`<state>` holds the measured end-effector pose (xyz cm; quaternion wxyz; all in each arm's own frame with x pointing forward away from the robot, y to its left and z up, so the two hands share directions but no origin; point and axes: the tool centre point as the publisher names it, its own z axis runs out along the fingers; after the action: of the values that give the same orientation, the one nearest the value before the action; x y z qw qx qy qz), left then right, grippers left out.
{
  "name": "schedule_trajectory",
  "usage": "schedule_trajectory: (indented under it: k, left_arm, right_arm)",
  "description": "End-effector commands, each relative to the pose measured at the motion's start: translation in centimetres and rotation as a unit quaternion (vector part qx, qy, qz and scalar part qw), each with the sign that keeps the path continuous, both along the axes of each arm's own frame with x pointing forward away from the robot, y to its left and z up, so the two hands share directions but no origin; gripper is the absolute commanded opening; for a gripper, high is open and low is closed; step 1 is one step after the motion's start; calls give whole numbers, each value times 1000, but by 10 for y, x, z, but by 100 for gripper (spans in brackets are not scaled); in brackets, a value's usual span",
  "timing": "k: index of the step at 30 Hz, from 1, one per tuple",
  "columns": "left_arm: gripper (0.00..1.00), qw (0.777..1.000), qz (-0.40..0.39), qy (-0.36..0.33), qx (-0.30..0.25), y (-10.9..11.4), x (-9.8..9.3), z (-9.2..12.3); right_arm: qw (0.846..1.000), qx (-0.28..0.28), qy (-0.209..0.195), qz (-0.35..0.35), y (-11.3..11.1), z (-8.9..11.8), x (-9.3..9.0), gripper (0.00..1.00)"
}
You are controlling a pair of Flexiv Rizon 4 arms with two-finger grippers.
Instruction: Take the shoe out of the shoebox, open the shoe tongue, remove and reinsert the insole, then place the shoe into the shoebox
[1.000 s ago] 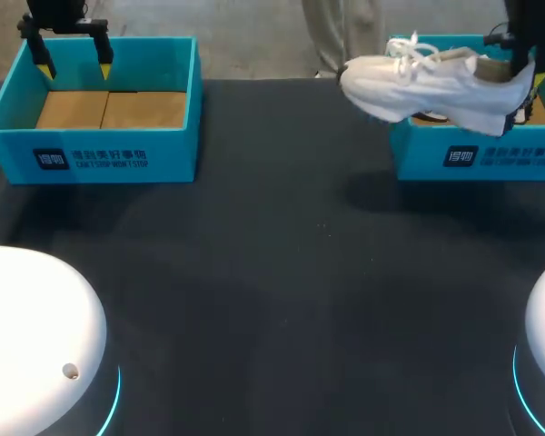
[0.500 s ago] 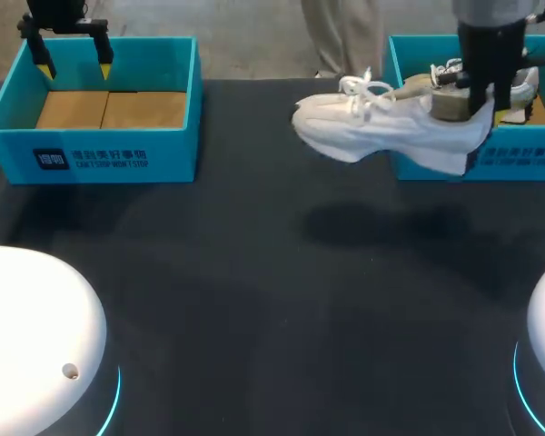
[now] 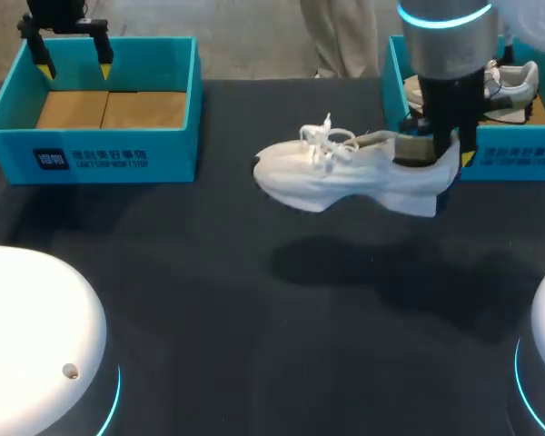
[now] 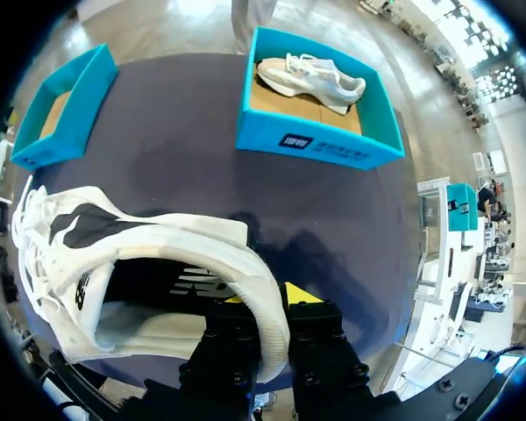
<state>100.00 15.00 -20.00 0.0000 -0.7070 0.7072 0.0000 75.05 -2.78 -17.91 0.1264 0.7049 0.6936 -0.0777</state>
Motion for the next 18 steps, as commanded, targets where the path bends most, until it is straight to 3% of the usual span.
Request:
schedule_trajectory:
  k: [1, 11, 18]
  left_arm:
    - [100, 1000, 0, 0, 0, 0, 0, 0]
    - [100, 1000, 0, 0, 0, 0, 0, 0]
    - [100, 1000, 0, 0, 0, 0, 0, 0]
  right_arm:
    - [1000, -3, -6, 0, 11, -2, -13, 0]
    - [1000, 6, -6, 5, 47, -13, -43, 0]
    - [1000, 8, -4, 1, 54, -23, -43, 0]
